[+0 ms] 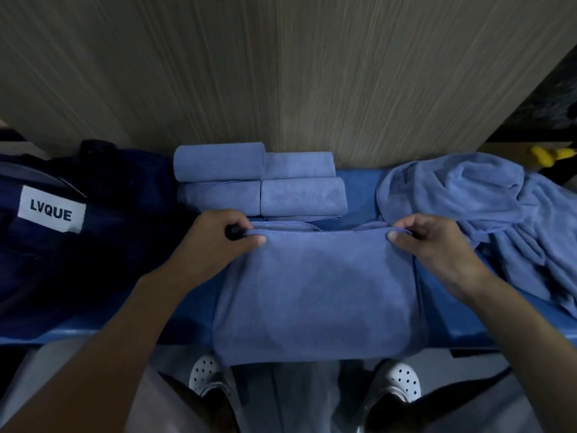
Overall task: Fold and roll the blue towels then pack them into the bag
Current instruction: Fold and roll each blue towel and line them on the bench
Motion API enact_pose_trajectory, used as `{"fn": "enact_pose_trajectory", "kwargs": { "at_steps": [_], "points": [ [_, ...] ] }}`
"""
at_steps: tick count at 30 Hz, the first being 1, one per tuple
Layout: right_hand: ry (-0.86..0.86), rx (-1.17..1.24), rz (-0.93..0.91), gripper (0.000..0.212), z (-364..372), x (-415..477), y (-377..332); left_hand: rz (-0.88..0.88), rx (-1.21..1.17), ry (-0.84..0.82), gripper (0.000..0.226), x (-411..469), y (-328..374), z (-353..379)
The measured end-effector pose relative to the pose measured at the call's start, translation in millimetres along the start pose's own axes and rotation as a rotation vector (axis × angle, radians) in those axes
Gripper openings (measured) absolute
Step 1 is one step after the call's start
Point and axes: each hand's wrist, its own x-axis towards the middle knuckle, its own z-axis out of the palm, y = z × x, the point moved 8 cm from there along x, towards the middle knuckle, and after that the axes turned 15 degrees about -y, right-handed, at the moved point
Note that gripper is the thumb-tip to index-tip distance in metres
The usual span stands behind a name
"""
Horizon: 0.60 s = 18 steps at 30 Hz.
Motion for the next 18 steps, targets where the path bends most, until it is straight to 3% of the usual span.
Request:
{"fn": "enact_pose_trajectory", "kwargs": {
  "at_steps": [8, 18],
  "points": [
    [0.164, 0.205, -0.072, 0.009, -27.6, -37.1, -18.1, 0.023, 0.004, 0.023, 0.032, -19.3, 15.4, -16.5],
    [0.324, 0.258, -0.267, 0.019, -69.6, -91.9, -95.8, 0.204, 0.149, -0.279, 0.042, -49.4, 104.6, -26.3]
  ]
}}
